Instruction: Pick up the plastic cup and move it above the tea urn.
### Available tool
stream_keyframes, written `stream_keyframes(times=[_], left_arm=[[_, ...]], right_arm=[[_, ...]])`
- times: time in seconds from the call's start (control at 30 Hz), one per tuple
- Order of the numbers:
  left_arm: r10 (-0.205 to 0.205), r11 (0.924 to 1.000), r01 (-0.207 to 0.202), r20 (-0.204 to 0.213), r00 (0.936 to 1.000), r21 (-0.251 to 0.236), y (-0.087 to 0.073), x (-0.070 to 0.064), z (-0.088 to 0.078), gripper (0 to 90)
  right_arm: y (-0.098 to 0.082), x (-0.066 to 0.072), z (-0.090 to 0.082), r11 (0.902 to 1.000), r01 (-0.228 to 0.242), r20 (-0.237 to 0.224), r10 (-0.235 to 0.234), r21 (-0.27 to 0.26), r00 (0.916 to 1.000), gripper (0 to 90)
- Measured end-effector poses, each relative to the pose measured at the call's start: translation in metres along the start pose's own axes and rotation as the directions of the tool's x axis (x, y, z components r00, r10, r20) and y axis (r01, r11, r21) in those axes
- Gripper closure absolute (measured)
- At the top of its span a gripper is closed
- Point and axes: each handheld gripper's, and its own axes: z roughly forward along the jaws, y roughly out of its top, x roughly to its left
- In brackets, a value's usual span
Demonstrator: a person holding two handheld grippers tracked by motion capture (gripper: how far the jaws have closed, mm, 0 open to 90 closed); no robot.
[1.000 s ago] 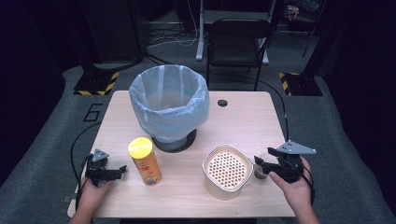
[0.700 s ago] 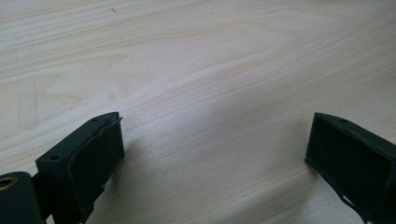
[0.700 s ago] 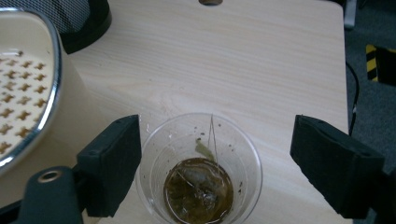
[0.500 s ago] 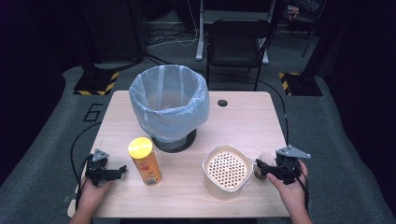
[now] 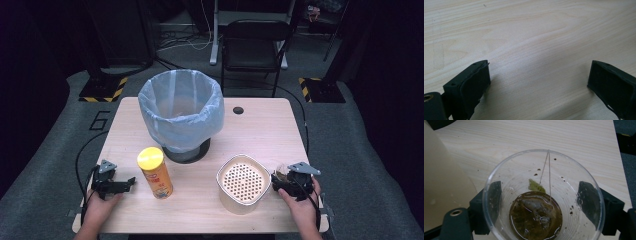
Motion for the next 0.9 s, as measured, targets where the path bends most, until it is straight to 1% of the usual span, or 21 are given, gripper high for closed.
stream_keyframes(times=[0.07,0.1,0.17,0.2,0.23,0.33,0.4,0.47,0.5,0.57,0.7,0.73,0.77,0.8,0.83,0.87,0.9], left_arm=[[-0.003,1.0,0.003,0.001,1.0,0.0,0.0,-0.0002,0.0001,3.9],[0.0,1.0,0.0,0.0,1.0,0.0,0.0,0.0,0.0,3.9],[0.001,1.0,-0.001,0.0,1.0,-0.001,-0.0001,0.0001,0.0001,3.9],[-0.006,1.0,0.006,0.002,1.0,-0.001,-0.0001,-0.0004,0.0001,3.9],[0.001,1.0,-0.001,0.0,1.0,-0.001,-0.0001,0.0001,0.0001,3.9],[0.0,1.0,0.0,0.0,1.0,0.0,0.0,0.0,0.0,3.9],[0.0,1.0,0.0,0.0,1.0,-0.001,-0.0001,0.0,0.0001,3.9],[-0.001,1.0,0.001,0.0,1.0,0.0,0.0,0.0,0.0,3.9],[-0.004,1.0,0.004,0.002,1.0,0.0,-0.0001,-0.0002,0.0001,3.9],[-0.002,1.0,0.002,0.001,1.0,0.0,0.0,-0.0002,0.0,3.9],[0.0,1.0,0.0,0.0,1.0,-0.001,-0.0001,0.0,0.0001,3.9],[0.001,1.0,-0.001,0.0,1.0,-0.001,-0.0001,0.0001,0.0001,3.9],[-0.004,1.0,0.004,0.003,1.0,-0.002,-0.0001,-0.0002,0.0002,3.9],[-0.002,1.0,0.002,0.0,1.0,0.0,0.0,-0.0001,0.0,3.9],[-0.007,1.0,0.007,0.005,1.0,-0.002,-0.0002,-0.0004,0.0003,3.9],[-0.007,1.0,0.007,0.005,1.0,-0.002,-0.0002,-0.0004,0.0003,3.9],[0.001,1.0,-0.001,0.0,1.0,0.0,0.0,0.0001,0.0,3.9]], right_arm=[[-0.0017,-0.0022,0.0007,0.9997,-0.023,-0.008,0.023,0.004,0.9997,20.8],[-0.0024,-0.004,0.0008,0.9998,-0.021,-0.015,0.021,0.002,0.9997,21.7],[-0.0024,-0.0043,0.0002,0.9995,-0.031,-0.027,0.031,-0.001,0.9992,24.5],[-0.0021,-0.0041,0.0007,0.9995,-0.033,-0.031,0.033,-0.001,0.999,24.5],[-0.0017,-0.0033,0.0015,0.9994,-0.035,-0.035,0.035,0.001,0.9988,24.5],[-0.0004,-0.0003,0.0049,0.9997,-0.025,-0.032,0.025,0.006,0.9992,24.3],[0.0013,-0.0005,0.0053,0.9998,-0.021,-0.032,0.021,0.004,0.9993,26.9],[0.0022,-0.0009,0.0052,0.9999,-0.015,-0.037,0.015,0.006,0.9992,27.2],[0.0028,-0.0017,0.0056,1.0,-0.006,-0.046,0.006,0.003,0.9989,28.0],[0.0028,-0.0029,0.0058,1.0,-0.008,-0.065,0.008,-0.001,0.9979,28.5],[0.0024,-0.005,0.0057,1.0,-0.008,-0.082,0.007,-0.006,0.9966,29.6],[0.0023,-0.0058,0.0054,1.0,0.001,-0.086,-0.002,-0.005,0.9963,30.2],[0.0024,-0.0071,0.0054,0.9997,0.021,-0.087,-0.022,-0.009,0.996,30.5],[0.0026,-0.008,0.0053,0.9996,0.027,-0.093,-0.027,-0.01,0.9953,30.8],[0.0029,-0.0075,0.0051,0.9999,0.011,-0.096,-0.012,-0.013,0.9953,31.1],[0.0029,-0.0075,0.0051,0.9999,0.011,-0.096,-0.012,-0.013,0.9953,31.1],[0.0037,-0.0095,0.0049,0.9996,0.014,-0.112,-0.017,-0.024,0.9935,31.6]])
